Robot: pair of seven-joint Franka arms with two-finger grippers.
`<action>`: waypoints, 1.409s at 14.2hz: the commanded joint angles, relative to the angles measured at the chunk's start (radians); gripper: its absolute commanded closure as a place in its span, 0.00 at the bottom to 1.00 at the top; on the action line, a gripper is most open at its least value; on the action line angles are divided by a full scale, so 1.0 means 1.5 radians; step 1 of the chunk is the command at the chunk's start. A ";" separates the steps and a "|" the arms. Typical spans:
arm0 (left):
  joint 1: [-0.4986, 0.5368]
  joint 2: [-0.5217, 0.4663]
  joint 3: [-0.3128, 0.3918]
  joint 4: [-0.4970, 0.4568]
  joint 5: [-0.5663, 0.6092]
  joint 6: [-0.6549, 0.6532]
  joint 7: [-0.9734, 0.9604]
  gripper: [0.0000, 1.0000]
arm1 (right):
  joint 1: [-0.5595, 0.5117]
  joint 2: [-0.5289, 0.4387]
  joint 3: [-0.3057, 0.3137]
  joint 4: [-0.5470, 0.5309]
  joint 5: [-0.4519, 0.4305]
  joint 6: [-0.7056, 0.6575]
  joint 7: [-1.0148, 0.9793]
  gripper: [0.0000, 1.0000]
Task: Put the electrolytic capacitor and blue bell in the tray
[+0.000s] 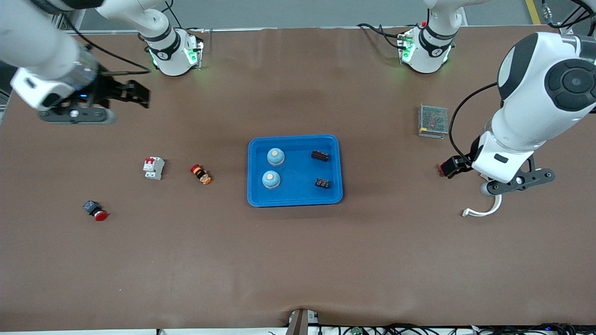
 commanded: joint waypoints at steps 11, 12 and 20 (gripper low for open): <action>-0.013 -0.047 -0.016 0.004 0.008 -0.015 0.029 0.00 | -0.224 -0.009 0.012 -0.019 -0.059 0.089 -0.216 0.00; -0.032 -0.060 0.009 -0.001 0.007 -0.015 0.056 0.00 | -0.227 -0.009 0.012 -0.021 -0.059 0.093 -0.216 0.00; -0.098 -0.145 0.144 -0.012 -0.064 -0.079 0.157 0.00 | -0.239 -0.008 0.015 -0.023 -0.053 0.118 -0.207 0.00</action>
